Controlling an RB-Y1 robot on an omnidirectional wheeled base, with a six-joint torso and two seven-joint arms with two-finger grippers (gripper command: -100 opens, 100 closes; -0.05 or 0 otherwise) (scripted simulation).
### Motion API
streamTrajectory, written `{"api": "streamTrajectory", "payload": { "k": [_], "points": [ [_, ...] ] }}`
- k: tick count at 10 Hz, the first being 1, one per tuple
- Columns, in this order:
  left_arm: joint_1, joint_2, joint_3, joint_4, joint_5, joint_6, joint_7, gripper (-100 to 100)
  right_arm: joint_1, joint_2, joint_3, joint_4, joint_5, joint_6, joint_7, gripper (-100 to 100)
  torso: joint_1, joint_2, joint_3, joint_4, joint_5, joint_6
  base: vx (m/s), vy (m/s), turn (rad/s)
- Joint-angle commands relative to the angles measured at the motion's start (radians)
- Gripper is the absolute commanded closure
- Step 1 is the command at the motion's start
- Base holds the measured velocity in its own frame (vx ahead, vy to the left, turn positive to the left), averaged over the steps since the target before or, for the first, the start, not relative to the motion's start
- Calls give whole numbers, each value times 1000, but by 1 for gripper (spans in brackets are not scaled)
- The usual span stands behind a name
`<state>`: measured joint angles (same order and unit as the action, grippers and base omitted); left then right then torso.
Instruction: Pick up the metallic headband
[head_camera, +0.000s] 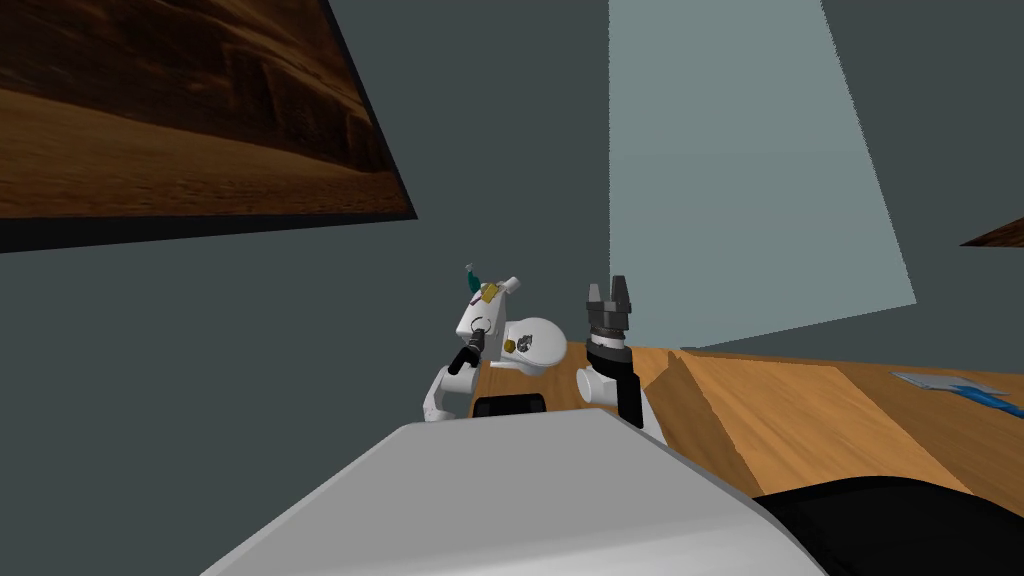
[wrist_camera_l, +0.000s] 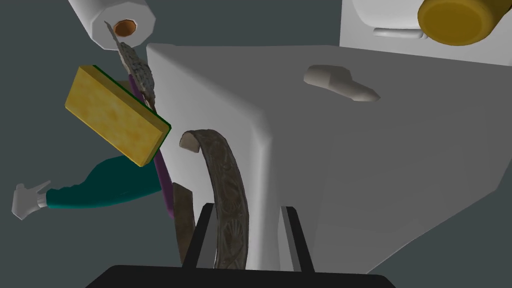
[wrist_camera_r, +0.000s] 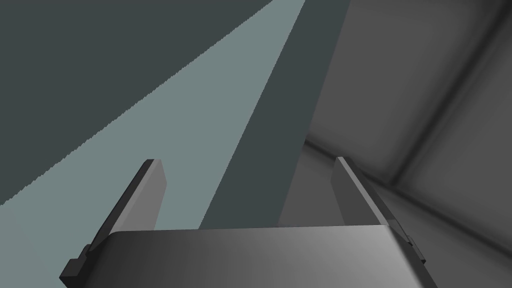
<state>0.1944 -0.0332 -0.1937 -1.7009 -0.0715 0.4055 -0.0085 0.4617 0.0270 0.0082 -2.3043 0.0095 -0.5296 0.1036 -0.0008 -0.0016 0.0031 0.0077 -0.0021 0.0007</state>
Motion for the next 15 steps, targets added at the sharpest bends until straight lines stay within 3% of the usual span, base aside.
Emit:
{"api": "streamTrajectory", "payload": {
  "k": [1, 3, 4, 5, 6, 14, 15],
  "points": [
    [0, 0, 0, 0, 0, 0, 0, 100, 0, 0, 0, 0, 0, 0, 0, 0, 0, 0, 0, 0, 0, 0, 0, 0, 0],
    [-1, 0, 0, -1, 0, 0, 0, 100, 0, 0, 0, 0, 0, 0, 0, 0, 0, 0, 0, -1, 0, 0, 0, 0, 0],
    [-1, 0, 0, -1, 0, 1, -1, 0, 0, 0, 0, 0, 0, 0, 0, 0, 0, 0, 0, -1, 1, 0, 0, 0, 0],
    [-32, -6, 4, 3, -1, -3, -1, 100, 0, 0, 0, 0, 0, 0, 0, 0, 0, 0, 0, -1, 1, 0, -4, 0, 13],
    [21, 8, 0, -46, 3, -6, 3, 100, 0, 0, 0, 0, 0, 0, 0, 0, 0, -2, 1, 3, 0, 1, 30, -11, -93],
    [233, 62, -19, -241, 18, -18, 16, 100, 0, 0, 0, 0, 0, 0, 0, 0, -2, -6, -1, 4, -1, 2, 35, -15, -74],
    [220, 52, -20, -228, 12, -17, 13, 100, 0, 0, 0, 0, 0, 0, 0, 0, -2, -7, -1, 4, -1, 2, 12, -5, -6]
  ]
}}
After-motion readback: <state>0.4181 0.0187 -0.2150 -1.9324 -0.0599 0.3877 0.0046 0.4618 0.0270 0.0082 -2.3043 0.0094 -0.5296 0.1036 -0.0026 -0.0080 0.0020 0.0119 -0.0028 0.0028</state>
